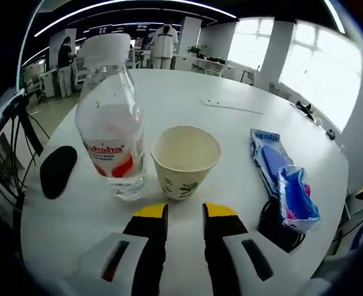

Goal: Arrange the tabletop items into an orderly group along one side of the table until the central work area is clear of visible clutter.

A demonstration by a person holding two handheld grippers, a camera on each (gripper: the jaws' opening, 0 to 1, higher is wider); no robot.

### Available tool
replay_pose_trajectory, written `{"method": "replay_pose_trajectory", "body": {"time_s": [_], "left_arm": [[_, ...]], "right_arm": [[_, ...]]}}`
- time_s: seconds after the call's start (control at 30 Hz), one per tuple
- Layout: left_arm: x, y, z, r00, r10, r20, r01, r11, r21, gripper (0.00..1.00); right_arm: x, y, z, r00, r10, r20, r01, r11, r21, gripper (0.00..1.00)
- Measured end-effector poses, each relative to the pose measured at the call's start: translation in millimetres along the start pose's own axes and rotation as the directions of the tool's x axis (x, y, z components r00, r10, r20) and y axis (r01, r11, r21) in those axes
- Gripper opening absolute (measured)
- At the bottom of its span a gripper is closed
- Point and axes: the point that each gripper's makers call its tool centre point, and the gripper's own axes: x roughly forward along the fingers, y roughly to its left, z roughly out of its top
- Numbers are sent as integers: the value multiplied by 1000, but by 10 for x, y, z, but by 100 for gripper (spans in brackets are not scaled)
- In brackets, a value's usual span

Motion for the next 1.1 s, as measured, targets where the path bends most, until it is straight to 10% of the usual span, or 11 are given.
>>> {"method": "replay_pose_trajectory", "body": {"time_s": [0.63, 1.1], "left_arm": [[-469, 42, -609, 994, -109, -27, 108, 994, -16, 26], [-699, -655, -850, 972, -227, -51, 228, 974, 9, 32]], "right_arm": [[222, 264, 129, 999, -33, 29, 32, 998, 52, 70], [449, 136, 108, 1000, -14, -1, 14, 999, 39, 65]]}}
